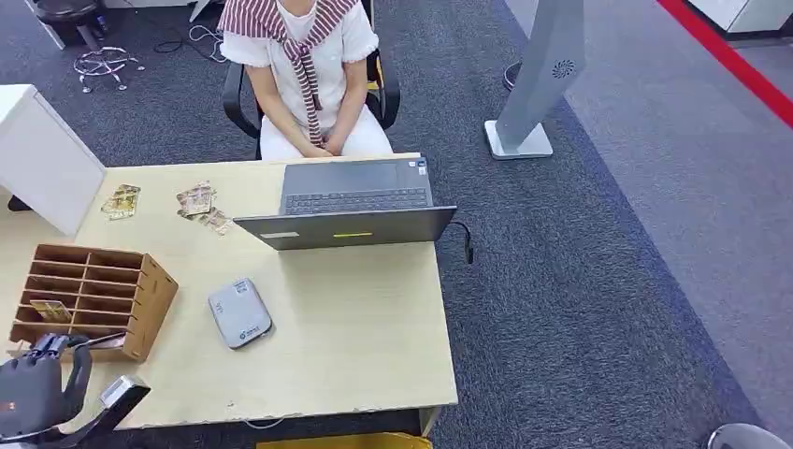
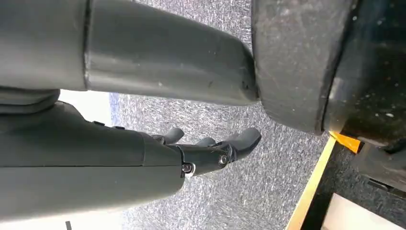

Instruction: Pass the card to the sensor for recognition and then transmit it.

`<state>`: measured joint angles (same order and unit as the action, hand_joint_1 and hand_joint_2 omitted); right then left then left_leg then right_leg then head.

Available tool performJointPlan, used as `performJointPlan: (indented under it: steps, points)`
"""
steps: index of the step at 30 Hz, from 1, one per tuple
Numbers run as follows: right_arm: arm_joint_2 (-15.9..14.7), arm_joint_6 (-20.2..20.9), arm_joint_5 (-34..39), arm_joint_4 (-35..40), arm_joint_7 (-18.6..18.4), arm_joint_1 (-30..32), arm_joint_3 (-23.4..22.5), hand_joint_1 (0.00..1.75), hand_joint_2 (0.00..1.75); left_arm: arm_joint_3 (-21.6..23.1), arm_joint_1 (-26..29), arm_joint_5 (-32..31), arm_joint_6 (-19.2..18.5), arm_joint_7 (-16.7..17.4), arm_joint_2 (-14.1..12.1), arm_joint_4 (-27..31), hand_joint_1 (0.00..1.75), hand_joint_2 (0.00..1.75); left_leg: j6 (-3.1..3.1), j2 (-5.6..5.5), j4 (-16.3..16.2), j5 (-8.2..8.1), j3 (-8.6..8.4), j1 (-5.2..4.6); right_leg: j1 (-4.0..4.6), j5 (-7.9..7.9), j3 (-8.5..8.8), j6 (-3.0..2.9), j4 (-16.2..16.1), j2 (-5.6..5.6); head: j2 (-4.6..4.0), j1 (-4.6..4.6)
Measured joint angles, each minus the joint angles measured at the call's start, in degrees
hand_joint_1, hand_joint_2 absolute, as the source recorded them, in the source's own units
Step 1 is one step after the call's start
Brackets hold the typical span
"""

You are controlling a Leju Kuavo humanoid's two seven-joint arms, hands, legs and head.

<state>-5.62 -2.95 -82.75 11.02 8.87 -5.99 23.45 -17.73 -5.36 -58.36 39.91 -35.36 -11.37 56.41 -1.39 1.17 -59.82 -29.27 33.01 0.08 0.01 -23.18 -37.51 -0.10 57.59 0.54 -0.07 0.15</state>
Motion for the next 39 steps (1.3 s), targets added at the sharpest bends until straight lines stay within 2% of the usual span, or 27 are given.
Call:
performJointPlan:
  steps: [19, 22, 24, 26, 31, 39]
  points:
    - [-0.1, 0.0, -0.1, 0.0, 0.2, -0.1, 0.9, 0.00, 0.00, 1.7, 0.3, 0.9, 0.0, 0.2, -0.6, 0.4, 1.75, 1.75, 0.00, 0.00, 0.0, 0.00, 0.00, 0.00, -0.01, 0.00, 0.00, 0.00, 0.0, 0.00, 0.00, 0.00]
    - [-0.1, 0.0, -0.1, 0.0, 0.2, -0.1, 0.9, 0.00, 0.00, 1.7, 0.7, 2.0, 0.0, -1.9, -0.5, 1.4, 1.75, 1.75, 0.00, 0.00, 0.0, 0.00, 0.00, 0.00, 0.00, 0.00, -0.01, 0.00, 0.0, 0.00, -0.02, -0.02]
    - [-0.1, 0.0, -0.1, 0.0, 0.2, -0.2, 1.0, 0.00, 0.00, 1.7, 1.4, 3.6, 0.0, -3.9, -0.2, 3.1, 1.75, 1.75, 0.00, 0.00, 0.0, 0.00, 0.00, 0.00, 0.00, 0.00, -0.01, 0.00, 0.0, 0.00, 0.00, -0.02]
    - [-0.1, 0.0, -0.1, 0.0, 0.2, -0.2, 1.1, 0.00, 0.00, 1.7, 2.4, 5.4, 0.0, -4.5, 0.4, 5.6, 1.75, 1.75, 0.00, 0.00, 0.0, 0.00, 0.01, 0.00, 0.00, 0.00, -0.01, 0.00, 0.0, 0.00, 0.00, 0.00]
    - [-0.1, 0.0, -0.1, 0.0, 0.2, -0.3, 1.2, 0.00, 0.00, 1.7, 4.9, 7.6, 0.0, -4.7, 1.7, 12.6, 1.75, 1.75, -0.01, 0.00, 0.0, -0.01, 0.01, -0.01, -0.01, 0.00, -0.01, 0.01, 0.0, 0.00, 0.00, 0.00]
    - [-0.1, 0.0, 0.0, 0.0, 0.2, -0.3, 1.3, 0.00, 0.00, 3.4, 8.0, 8.0, 0.0, -4.5, 3.2, 18.9, 1.75, 1.75, -0.04, 0.00, 0.0, -0.03, 0.01, -0.02, -0.01, -0.01, -0.01, 0.00, 0.0, 0.00, -0.02, 0.00]
